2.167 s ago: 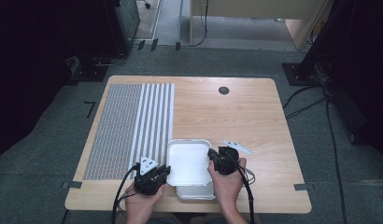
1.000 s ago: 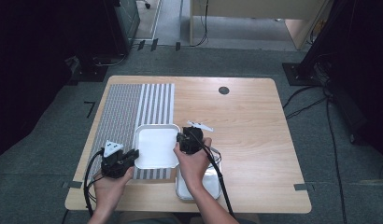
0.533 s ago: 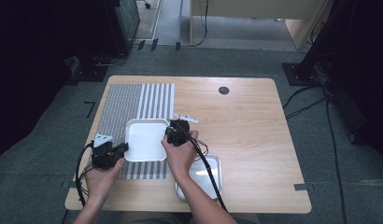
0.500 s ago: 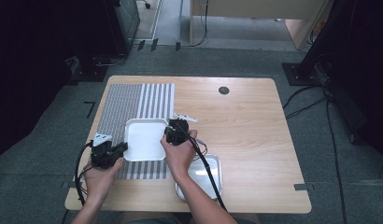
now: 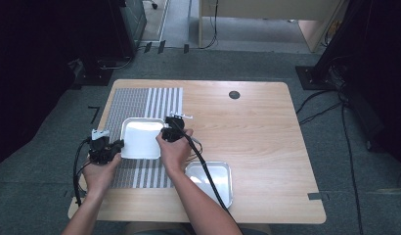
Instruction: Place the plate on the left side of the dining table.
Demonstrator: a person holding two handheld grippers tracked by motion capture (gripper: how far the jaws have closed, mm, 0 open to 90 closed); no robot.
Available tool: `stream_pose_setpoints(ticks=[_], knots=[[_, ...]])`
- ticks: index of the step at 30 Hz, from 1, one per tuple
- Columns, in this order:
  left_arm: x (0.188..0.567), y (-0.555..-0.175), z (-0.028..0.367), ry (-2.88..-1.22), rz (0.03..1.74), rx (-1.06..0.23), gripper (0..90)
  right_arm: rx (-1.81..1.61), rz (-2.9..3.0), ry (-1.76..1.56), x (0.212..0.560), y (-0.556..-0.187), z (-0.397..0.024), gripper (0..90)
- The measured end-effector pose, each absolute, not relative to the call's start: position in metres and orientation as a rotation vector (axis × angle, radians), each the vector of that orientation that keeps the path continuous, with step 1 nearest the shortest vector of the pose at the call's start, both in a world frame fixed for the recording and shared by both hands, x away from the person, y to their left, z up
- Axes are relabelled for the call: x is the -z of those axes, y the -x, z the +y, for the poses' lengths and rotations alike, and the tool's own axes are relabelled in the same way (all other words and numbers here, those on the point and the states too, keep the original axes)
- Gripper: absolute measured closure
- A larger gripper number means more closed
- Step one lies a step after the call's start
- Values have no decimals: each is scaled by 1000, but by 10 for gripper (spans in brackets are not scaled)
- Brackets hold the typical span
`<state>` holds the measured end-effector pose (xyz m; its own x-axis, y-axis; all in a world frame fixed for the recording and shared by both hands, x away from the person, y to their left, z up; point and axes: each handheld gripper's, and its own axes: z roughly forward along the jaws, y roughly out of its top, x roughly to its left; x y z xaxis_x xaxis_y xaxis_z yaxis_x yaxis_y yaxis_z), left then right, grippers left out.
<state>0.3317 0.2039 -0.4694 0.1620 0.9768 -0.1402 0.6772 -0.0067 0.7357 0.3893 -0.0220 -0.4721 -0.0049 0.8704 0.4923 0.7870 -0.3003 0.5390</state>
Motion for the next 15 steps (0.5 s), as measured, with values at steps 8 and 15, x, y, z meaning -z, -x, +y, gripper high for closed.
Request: stream_pose_setpoints(ticks=[8, 15], knots=[[486, -358, 212, -1713, 1650, -561, 852, -1150, 1789, -2178, 486, -417, -5, 898], [500, -371, 213, -1704, 1673, -569, 853, -1123, 1784, -2196, 500, -431, 2, 899]])
